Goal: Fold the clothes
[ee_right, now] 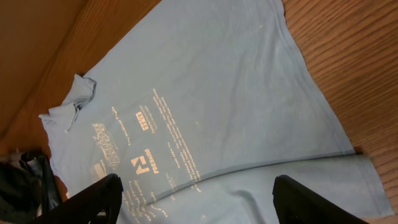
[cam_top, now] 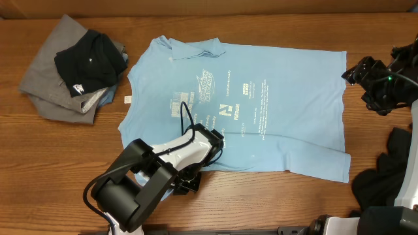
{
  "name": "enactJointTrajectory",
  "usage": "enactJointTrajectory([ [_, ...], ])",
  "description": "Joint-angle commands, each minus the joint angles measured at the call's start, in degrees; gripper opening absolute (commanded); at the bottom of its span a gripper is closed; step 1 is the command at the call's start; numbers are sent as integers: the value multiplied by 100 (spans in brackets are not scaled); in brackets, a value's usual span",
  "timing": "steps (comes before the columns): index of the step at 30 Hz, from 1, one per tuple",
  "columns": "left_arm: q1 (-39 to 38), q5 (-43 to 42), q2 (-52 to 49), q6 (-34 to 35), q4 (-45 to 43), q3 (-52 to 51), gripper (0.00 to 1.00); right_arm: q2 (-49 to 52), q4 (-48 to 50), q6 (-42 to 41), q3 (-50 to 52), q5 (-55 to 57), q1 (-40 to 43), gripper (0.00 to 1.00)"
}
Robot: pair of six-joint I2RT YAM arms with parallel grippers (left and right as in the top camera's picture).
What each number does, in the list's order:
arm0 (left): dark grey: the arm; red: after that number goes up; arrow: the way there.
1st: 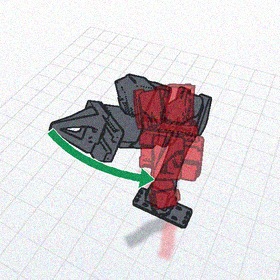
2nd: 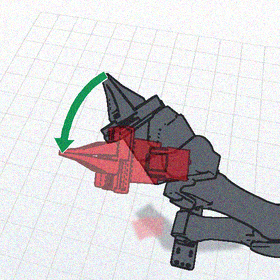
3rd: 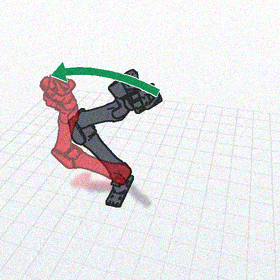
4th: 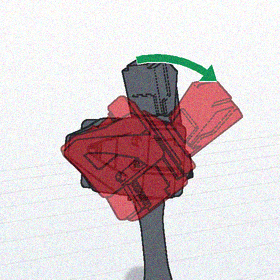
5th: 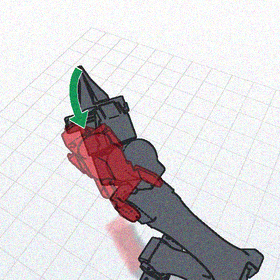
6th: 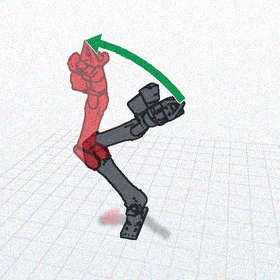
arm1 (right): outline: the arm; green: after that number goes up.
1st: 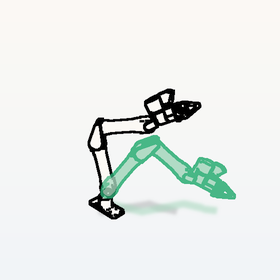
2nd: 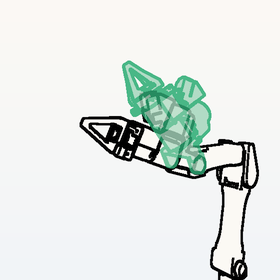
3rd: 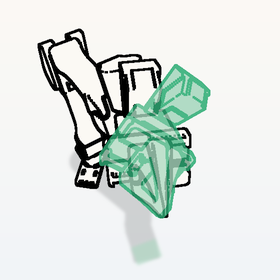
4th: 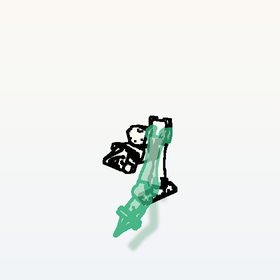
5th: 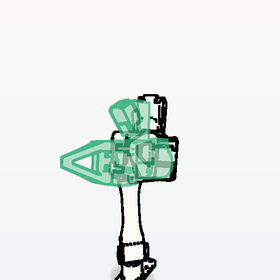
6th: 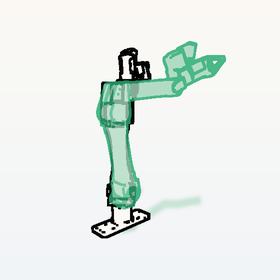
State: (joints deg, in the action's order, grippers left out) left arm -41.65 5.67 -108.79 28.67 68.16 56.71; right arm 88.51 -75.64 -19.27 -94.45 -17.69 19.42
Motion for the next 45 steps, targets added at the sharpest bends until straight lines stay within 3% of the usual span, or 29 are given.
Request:
enactJointTrajectory([
  [1, 129, 278, -33, 227, -125, -66, 10, 13, 28, 24, 2, 24, -7, 81],
  [4, 210, 439, 59, 223, 15, -22, 4, 13, 24, 24, 2, 24, -7, 81],
  [13, 564, 931, 918, 214, 822, 608, 4, 13, 28, 24, 2, 24, -7, 81],
  [19, 1014, 944, 1357, -396, 815, 1029, 5, 13, 26, 24, 2, 24, -7, 81],
  [22, 1200, 962, 1366, -511, 782, 1058, 11, 13, 11, 24, 2, 24, -7, 81],
  [29, 1777, 964, 1357, -1071, -444, 1058, 17, 13, 48, 24, 2, 24, -7, 81],
  [33, 2024, 87, 1357, -1528, -125, 1062, 18, 13, 0, 24, 2, 26, -7, 81],
  [39, 1788, -184, 1357, -1622, 669, 901, 41, 13, 11, 24, 2, 26, -7, 81],
  [42, 1565, -210, 1357, -1517, 614, 599, 44, 13, 15, 24, 2, 26, -7, 81],
  [45, 1453, -205, 1357, -1207, 431, 291, 39, 13, 9, 24, 2, 26, -7, 81],
])
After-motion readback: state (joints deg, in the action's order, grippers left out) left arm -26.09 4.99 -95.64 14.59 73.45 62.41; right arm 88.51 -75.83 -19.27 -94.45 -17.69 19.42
